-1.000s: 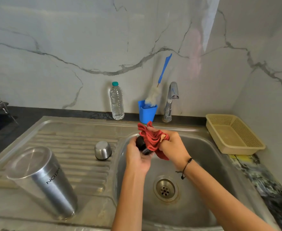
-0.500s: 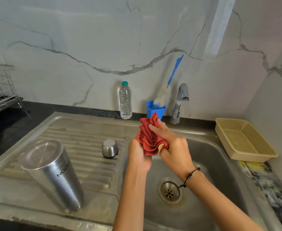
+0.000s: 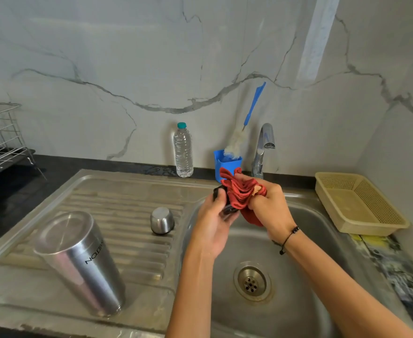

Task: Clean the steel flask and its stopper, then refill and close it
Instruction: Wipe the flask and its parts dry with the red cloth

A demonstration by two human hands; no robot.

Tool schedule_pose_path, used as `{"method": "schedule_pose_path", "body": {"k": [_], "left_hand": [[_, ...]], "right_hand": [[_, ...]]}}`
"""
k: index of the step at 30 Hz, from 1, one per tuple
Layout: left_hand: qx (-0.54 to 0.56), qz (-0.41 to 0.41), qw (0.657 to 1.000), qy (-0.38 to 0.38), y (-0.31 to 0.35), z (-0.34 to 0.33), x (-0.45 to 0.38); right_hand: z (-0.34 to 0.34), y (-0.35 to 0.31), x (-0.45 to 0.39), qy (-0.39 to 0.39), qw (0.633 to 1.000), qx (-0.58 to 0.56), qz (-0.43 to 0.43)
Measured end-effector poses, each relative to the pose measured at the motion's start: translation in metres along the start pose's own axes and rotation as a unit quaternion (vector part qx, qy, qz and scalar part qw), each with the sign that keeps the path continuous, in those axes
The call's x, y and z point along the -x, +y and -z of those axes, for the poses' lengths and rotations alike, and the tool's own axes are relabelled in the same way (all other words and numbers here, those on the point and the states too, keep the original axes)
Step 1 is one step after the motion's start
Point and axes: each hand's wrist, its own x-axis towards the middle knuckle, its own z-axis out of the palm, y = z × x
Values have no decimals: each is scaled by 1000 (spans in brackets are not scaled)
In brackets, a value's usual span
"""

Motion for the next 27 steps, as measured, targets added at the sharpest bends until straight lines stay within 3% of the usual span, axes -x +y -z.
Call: {"method": "schedule_pose_path", "body": {"k": [3, 7, 11, 17, 23, 27], "left_hand": [[19, -12, 1000, 15, 0, 5, -6], [46, -47, 998, 20, 10, 3, -4], [79, -9, 996, -39, 17, -2, 3], [80, -40, 995, -41, 10, 2, 3], [21, -25, 998, -53, 7, 7, -1], [-56, -16, 997, -58, 9, 2, -3]], "right_hand": [[-4, -2, 3, 8, 999, -4, 36], [-13, 1, 12, 41, 988, 85, 122], [-29, 7, 26, 48, 953, 205, 218], [-21, 1, 11, 52, 971, 159, 172], [-11, 9, 6, 42, 990, 96, 91], [-5, 2, -3, 46, 992, 88, 83]]}}
